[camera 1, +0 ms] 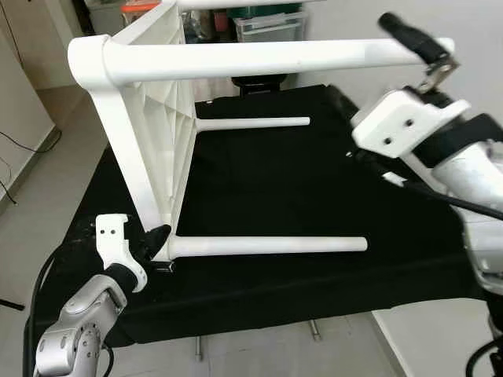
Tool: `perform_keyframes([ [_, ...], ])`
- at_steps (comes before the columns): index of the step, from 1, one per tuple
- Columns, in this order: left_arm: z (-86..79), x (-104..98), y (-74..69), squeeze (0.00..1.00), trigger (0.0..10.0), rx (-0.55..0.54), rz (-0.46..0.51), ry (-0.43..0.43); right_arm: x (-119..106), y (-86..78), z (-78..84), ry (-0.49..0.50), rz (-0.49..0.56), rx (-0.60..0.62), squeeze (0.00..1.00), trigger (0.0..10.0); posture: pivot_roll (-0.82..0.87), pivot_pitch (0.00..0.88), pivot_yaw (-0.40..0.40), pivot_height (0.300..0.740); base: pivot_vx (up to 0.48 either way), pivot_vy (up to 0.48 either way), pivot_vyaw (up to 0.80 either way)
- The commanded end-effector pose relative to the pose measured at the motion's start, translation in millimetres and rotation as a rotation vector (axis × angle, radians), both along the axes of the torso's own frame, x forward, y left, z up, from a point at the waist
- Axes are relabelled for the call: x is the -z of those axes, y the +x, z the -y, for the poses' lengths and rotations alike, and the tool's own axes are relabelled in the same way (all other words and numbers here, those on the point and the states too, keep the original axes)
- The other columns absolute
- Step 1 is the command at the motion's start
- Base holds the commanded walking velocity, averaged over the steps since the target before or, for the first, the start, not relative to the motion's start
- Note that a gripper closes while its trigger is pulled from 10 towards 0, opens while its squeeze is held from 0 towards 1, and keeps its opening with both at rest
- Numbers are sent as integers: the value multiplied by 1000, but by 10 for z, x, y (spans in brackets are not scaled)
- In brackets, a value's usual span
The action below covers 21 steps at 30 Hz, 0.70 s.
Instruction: Building children table
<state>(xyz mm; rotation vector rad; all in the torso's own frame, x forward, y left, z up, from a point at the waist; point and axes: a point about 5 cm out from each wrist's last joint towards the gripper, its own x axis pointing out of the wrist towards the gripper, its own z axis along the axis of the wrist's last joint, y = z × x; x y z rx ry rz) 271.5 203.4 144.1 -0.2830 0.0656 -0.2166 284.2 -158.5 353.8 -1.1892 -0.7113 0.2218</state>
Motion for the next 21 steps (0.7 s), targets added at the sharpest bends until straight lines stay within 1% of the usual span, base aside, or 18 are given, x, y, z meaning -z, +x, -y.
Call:
perform_keyframes([
  [1, -55, 15, -4, 0, 10000, -35, -10, -21, 18, 34, -72, -34, -8, -17, 0, 10000, -105, 44, -9, 740, 0, 0, 0],
  [4, -80, 22, -7, 0, 10000, -59, -17, -26, -5, 110, -122, -47, -11, -14, 0, 10000, -102, 47, -19, 740, 0, 0, 0],
  [7, -85, 24, -6, 0, 10000, -64, -20, -22, -9, 127, -130, -51, -12, -12, 0, 10000, -102, 47, -19, 740, 0, 0, 0],
  [9, -73, -25, 3, 0, 10000, -66, -2, -28, -44, 200, -153, -63, -11, 11, 0, 10000, -99, 49, -26, 740, 0, 0, 0],
  [16, -80, -46, 12, 0, 10000, -78, 5, -34, -93, 241, -186, -80, -1, 16, 0, 10000, -107, 52, -32, 740, 0, 0, 0],
  [17, -83, -46, 15, 0, 10000, -81, 5, -36, -105, 250, -195, -89, 1, 17, 0, 9333, -110, 52, -34, 740, 0, 0, 0],
  [18, -85, -45, 18, 0, 10000, -86, 5, -37, -114, 258, -202, -96, 2, 18, 0, 4431, -111, 52, -36, 740, 0, 0, 0],
  [19, -89, -39, 18, 0, 10000, -94, 5, -37, -116, 262, -203, -102, 0, 20, 0, 0, -112, 53, -39, 740, 0, 0, 0],
  [21, -99, -28, 19, 0, 10000, -108, 1, -33, -116, 269, -203, -110, -4, 22, 0, 0, -112, 53, -39, 740, 0, 0, 0],
])
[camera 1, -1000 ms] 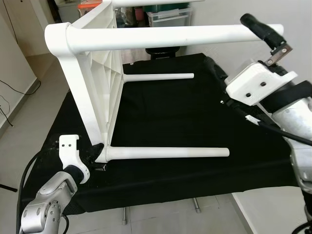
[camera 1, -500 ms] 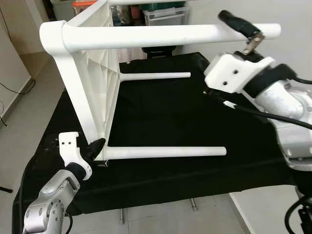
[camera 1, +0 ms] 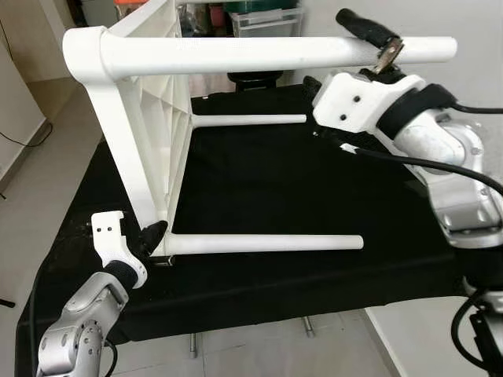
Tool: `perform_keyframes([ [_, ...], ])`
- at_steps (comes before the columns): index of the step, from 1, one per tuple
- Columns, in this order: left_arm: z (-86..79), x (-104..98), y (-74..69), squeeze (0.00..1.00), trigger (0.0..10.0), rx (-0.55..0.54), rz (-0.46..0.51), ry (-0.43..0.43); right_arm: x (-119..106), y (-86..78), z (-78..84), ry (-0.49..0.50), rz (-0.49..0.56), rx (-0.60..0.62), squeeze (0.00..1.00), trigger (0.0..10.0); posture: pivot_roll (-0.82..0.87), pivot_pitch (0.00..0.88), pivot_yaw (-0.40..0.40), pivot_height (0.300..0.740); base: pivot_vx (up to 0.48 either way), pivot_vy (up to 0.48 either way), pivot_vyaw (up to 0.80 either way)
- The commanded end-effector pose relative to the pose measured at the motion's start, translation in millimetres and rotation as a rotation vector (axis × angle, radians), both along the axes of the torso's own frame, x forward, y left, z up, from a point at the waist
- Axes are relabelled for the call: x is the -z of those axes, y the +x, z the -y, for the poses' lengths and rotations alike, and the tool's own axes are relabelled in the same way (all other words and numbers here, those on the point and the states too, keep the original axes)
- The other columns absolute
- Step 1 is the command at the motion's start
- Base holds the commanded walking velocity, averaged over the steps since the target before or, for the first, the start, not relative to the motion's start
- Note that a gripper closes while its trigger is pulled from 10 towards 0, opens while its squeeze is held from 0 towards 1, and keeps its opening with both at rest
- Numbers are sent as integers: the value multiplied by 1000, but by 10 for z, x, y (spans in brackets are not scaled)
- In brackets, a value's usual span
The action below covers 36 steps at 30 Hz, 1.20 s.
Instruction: Building children table
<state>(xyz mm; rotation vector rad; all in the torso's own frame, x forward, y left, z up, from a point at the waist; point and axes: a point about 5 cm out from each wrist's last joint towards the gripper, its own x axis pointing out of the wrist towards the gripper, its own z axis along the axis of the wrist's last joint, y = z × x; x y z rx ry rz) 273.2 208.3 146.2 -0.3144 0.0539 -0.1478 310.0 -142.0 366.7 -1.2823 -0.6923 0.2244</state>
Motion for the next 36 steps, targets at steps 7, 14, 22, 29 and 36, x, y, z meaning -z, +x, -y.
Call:
perform_keyframes([
  [7, -110, 59, 12, 0, 10000, -83, -22, 7, 6, 22, -11, -30, -11, 6, 0, 0, -123, 53, -43, 740, 0, 0, 0],
  [14, -147, 144, 80, 0, 10000, -108, -17, -32, 6, 22, 10, -24, -27, 2, 0, 0, -138, 56, -69, 740, 0, 0, 0],
  [22, -50, 191, 197, 0, 10000, -20, 0, -63, -34, -8, -41, -17, -31, -34, 0, 0, -158, 73, -79, 740, 0, 0, 0],
  [29, 98, 75, 306, 0, 10000, 111, 66, -41, -30, -42, -66, -23, -49, -55, 0, 0, -172, 106, -78, 740, 0, 0, 0],
  [36, 2, -49, 516, 0, 10000, 66, 90, 55, 18, -69, -110, -17, -78, -74, 0, 0, -173, 135, -62, 740, 0, 0, 0],
])
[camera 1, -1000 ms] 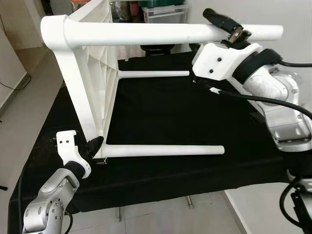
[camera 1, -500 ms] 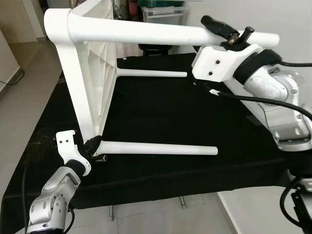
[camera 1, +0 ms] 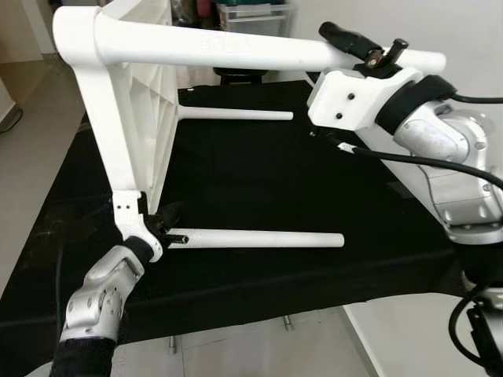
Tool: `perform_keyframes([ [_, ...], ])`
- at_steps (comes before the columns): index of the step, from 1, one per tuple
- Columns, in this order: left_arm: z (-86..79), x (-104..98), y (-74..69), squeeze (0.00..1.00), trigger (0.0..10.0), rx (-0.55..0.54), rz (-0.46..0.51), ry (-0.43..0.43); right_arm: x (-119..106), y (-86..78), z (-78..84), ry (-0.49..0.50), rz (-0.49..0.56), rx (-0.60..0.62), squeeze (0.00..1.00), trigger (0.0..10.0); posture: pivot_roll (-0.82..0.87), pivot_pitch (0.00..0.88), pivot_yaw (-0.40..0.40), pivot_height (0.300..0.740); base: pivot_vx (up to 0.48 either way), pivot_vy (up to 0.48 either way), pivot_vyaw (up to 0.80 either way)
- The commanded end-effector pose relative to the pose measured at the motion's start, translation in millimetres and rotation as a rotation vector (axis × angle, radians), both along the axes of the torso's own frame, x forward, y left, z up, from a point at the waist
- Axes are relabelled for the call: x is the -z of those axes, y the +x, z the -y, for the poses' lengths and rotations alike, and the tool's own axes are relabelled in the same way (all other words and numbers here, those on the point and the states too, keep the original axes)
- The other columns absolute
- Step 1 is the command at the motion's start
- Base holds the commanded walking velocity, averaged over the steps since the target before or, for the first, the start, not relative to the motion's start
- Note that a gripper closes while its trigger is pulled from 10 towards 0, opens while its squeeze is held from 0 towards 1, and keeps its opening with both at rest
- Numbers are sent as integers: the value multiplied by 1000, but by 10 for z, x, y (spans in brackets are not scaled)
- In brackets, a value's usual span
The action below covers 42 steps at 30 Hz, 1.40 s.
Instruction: Building children table
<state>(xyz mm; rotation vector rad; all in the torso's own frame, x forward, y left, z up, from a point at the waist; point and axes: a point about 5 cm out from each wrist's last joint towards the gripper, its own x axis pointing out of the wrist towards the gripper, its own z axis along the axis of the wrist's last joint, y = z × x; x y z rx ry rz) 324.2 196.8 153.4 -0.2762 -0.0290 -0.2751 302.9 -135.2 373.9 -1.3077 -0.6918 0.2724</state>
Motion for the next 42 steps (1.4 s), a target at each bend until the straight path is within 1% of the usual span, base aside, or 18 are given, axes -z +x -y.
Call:
perform_keyframes([
  [1, -158, 33, 22, 0, 10000, -76, -17, 33, 89, 0, -45, 23, -62, -47, 0, 0, -173, 135, -62, 740, 0, 0, 0],
  [6, -658, 173, -38, 0, 10000, -359, -49, 23, 99, 5, 14, 37, -77, -23, 0, 0, -182, 146, -57, 740, 0, 0, 0],
  [11, -864, 155, -106, 0, 10000, -474, -31, 53, 112, 17, 67, 44, -87, -2, 0, 0, -183, 145, -56, 740, 0, 0, 0],
  [16, -1504, -109, -277, 0, 10000, -724, 44, 113, 177, 84, 221, 122, -147, 62, 0, 0, -178, 141, -52, 740, 0, 0, 0],
  [17, -1504, -109, -277, 0, 10000, -724, 44, 113, 177, 84, 221, 122, -147, 62, 0, 0, -178, 141, -52, 740, 0, 0, 0],
  [18, -2058, -672, -425, 0, 10000, -874, 169, 196, 465, 239, 500, 288, -293, 181, 0, 0, -134, 131, -42, 740, 0, 0, 0],
  [20, -2058, -672, -425, 0, 10000, -874, 169, 196, 465, 239, 500, 288, -293, 181, 0, 0, -134, 131, -42, 740, 0, 0, 0],
  [22, -2340, -1305, -549, 0, 10000, -936, 303, 274, 819, 359, 726, 400, -412, 290, 0, 0, -108, 127, -38, 740, 0, 0, 0],
  [23, -2340, -1305, -549, 0, 10000, -936, 303, 274, 819, 359, 726, 400, -412, 290, 0, 0, -108, 127, -38, 740, 0, 0, 0],
  [24, -2393, -1699, -600, 0, 10000, -941, 386, 320, 1001, 419, 800, 428, -452, 341, 0, 0, -83, 122, -32, 740, 0, 0, 0],
  [25, -2393, -1699, -600, 0, 10000, -941, 386, 320, 1001, 419, 800, 428, -452, 341, 0, 0, -83, 122, -32, 740, 0, 0, 0],
  [26, -2396, -2074, -651, 0, 10000, -937, 472, 358, 1153, 469, 838, 439, -483, 376, 0, 0, -61, 117, -26, 740, 0, 0, 0],
  [29, -2348, -2429, -697, 0, 10000, -920, 556, 390, 1306, 528, 858, 438, -515, 414, 0, 0, -39, 113, -21, 740, 0, 0, 0],
  [30, -2239, -2722, -706, 0, 10000, -876, 633, 414, 1455, 591, 857, 446, -556, 447, 0, 0, -25, 110, -13, 740, 0, 0, 0],
  [33, -2136, -2906, -699, 0, 10000, -837, 682, 436, 1582, 640, 837, 443, -593, 472, 0, 0, -6, 106, -3, 740, 0, 0, 0],
  [34, -1946, -3052, -603, 0, 10000, -747, 720, 454, 1813, 716, 773, 466, -666, 511, 0, 0, 13, 102, 7, 740, 0, 0, 0],
  [39, -1219, -2973, -122, 0, 10000, -349, 716, 479, 2325, 832, 449, 547, -823, 586, 0, 0, 66, 103, 26, 740, 0, 0, 0],
  [42, -1041, -2826, -10, 0, 10000, -248, 683, 471, 2378, 837, 430, 572, -837, 604, 0, 0, 68, 104, 26, 740, 0, 0, 0],
])
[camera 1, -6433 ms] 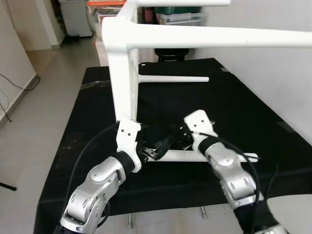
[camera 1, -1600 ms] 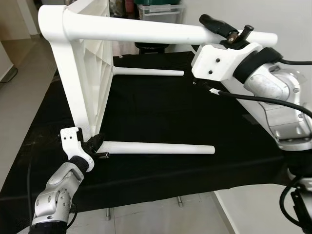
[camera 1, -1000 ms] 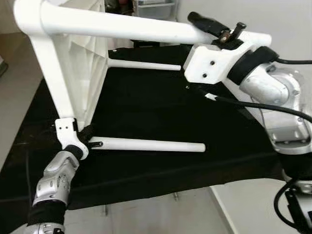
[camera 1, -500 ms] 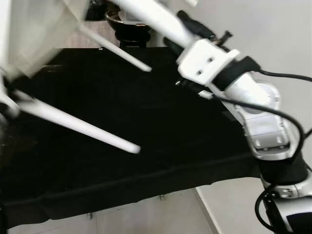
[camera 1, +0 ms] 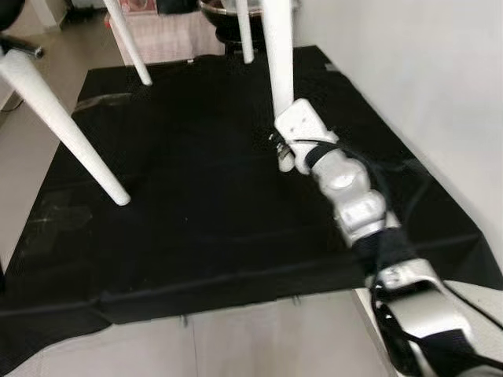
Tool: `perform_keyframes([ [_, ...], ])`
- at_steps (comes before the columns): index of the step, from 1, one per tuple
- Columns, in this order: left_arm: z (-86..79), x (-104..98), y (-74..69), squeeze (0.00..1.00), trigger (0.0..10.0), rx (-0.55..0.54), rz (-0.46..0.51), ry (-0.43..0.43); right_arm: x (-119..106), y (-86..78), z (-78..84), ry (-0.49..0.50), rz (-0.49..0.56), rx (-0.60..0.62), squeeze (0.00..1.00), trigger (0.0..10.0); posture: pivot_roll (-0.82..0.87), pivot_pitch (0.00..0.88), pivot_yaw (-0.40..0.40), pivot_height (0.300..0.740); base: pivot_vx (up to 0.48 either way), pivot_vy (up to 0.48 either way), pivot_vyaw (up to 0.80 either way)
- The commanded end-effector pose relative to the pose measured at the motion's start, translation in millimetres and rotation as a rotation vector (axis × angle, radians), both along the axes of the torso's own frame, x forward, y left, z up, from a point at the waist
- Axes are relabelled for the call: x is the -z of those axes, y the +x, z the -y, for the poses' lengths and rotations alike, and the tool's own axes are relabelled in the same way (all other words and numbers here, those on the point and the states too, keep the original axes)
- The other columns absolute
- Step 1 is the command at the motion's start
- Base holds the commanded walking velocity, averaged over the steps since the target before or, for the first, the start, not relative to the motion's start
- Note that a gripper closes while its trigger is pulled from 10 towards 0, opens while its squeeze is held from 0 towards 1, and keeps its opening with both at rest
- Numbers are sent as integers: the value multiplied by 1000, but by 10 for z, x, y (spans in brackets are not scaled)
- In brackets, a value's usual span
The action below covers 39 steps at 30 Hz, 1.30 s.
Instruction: Building children table
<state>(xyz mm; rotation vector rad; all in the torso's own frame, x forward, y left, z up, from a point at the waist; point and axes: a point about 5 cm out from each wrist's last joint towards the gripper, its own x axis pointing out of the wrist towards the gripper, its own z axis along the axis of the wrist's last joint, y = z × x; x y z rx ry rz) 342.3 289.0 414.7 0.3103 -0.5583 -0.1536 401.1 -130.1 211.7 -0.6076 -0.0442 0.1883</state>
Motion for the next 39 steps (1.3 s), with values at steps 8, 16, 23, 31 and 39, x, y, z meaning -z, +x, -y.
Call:
perform_keyframes([
  [8, 746, 695, -21, 0, 10000, 362, -163, -18, 802, -129, 581, -124, -308, 289, 0, 0, 82, 114, 24, 740, 0, 0, 0],
  [16, 1091, 1290, -251, 1000, 10000, 450, -266, -174, 716, -71, 453, 43, -231, 227, 0, 10000, 56, 92, 13, 740, 0, 0, 0],
  [23, 995, 1545, -555, 1000, 10000, 314, -274, -248, 582, -127, 305, 215, -107, 55, 1000, 10000, 19, 78, 3, 740, 0, 0, 0],
  [31, 910, 2032, -909, 1000, 10000, 130, -377, -265, 567, -500, 331, 328, -45, -74, 1000, 10000, -24, 62, 10, 740, 0, 0, 0],
  [39, 950, 2483, -1135, 878, 10000, -45, -507, -222, 779, -892, 122, 381, -84, -132, 1000, 10000, -24, 39, 20, 740, 0, 0, 0],
])
